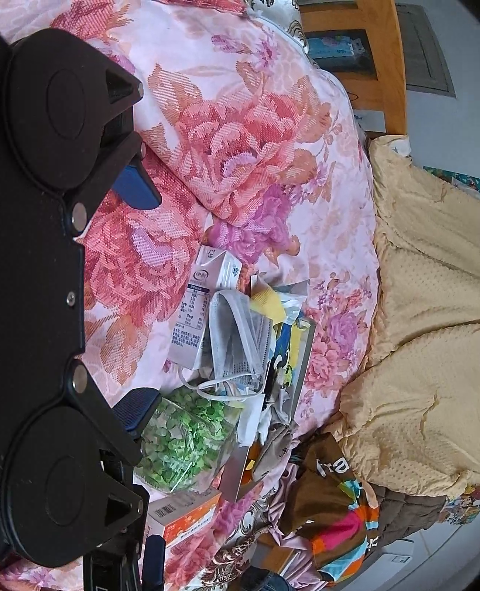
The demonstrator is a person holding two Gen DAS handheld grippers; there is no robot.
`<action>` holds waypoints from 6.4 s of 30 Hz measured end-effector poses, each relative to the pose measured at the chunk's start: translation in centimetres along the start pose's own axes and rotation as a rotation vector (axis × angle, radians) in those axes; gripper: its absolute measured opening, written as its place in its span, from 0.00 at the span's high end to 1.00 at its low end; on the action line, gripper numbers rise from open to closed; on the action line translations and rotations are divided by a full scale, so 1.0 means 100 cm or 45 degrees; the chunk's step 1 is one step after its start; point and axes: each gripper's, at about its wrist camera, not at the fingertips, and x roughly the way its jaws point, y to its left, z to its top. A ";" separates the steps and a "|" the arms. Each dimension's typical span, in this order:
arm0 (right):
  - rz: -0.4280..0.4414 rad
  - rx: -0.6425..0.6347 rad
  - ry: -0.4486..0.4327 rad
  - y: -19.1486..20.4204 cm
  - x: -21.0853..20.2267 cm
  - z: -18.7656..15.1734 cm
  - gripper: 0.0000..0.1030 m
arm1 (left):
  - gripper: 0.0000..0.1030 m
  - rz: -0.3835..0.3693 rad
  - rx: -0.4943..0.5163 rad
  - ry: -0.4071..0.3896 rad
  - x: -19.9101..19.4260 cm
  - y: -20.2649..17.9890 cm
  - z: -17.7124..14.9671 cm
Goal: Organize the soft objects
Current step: 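Move both grippers back over the pile of items, then lower left gripper toward grey mask while right gripper approaches striped cloth, then close left gripper on grey mask while right gripper grasps striped cloth, then lift grey mask and striped cloth and carry them over the framed painting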
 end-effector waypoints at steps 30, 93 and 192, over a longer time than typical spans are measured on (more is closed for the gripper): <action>-0.057 -0.113 -0.123 0.002 0.030 0.023 0.00 | 0.01 -0.086 0.080 -0.038 0.028 0.000 0.035; 0.227 -0.431 0.204 0.000 0.170 0.098 0.44 | 0.71 -0.349 0.231 0.107 0.124 0.005 0.070; 0.011 0.171 -0.191 -0.180 0.194 0.169 0.77 | 0.86 -0.152 -0.143 0.179 0.289 -0.112 0.167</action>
